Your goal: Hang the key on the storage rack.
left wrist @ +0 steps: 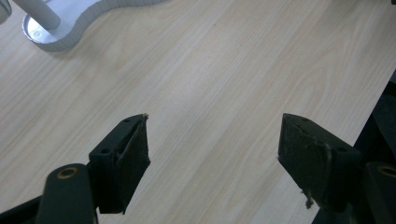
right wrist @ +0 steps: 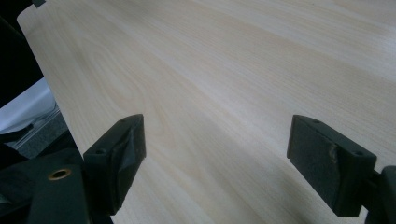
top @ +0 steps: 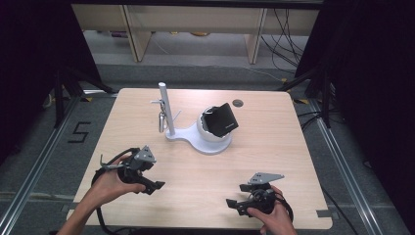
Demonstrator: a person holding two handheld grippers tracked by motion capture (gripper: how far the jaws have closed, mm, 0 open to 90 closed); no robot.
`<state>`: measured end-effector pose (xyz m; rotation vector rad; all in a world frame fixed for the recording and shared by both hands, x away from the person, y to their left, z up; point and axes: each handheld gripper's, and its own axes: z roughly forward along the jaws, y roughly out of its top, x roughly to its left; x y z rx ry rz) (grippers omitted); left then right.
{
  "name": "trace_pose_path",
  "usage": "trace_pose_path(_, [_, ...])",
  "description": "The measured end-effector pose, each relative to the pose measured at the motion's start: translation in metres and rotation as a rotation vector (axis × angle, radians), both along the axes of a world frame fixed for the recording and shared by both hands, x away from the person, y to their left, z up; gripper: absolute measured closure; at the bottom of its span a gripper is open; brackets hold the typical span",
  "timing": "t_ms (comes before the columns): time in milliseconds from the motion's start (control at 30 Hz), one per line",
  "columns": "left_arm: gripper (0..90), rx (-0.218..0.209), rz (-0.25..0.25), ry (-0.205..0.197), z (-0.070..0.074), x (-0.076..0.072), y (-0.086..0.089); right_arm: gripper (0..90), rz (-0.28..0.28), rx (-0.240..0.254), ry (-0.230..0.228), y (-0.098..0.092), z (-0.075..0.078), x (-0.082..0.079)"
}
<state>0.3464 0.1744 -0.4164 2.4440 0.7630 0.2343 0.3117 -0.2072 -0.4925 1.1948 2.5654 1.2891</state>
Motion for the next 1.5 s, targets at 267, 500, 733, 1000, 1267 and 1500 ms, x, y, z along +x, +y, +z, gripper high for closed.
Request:
trace_pose_path(267, [20.7,-0.009,0.011,-0.023,-0.018,-0.008,-0.001,20.5,-0.007,-0.005,0.005,0.002,0.001,-0.002])
trace_pose_path(500, [20.7,-0.011,0.018,-0.024,-0.036,-0.015,0.000,20.6,-0.012,-0.008,-0.006,0.001,0.002,-0.003])
trace_pose_path(733, [20.2,-0.078,0.044,-0.033,-0.053,-0.038,0.002,20.6,-0.014,-0.008,-0.017,0.001,0.001,-0.003])
trace_pose_path(1000, [20.1,-0.138,0.062,-0.076,-0.065,-0.061,0.004,20.6,-0.013,-0.006,-0.009,0.003,0.002,-0.004])
trace_pose_path(1267, [19.8,-0.143,0.070,-0.056,-0.078,-0.074,0.010,20.4,-0.014,0.007,0.010,0.007,0.001,-0.008])
trace_pose_path(1500, [19.8,-0.111,0.068,-0.063,-0.085,-0.081,0.008,20.2,0.005,-0.015,-0.024,0.008,0.001,-0.007])
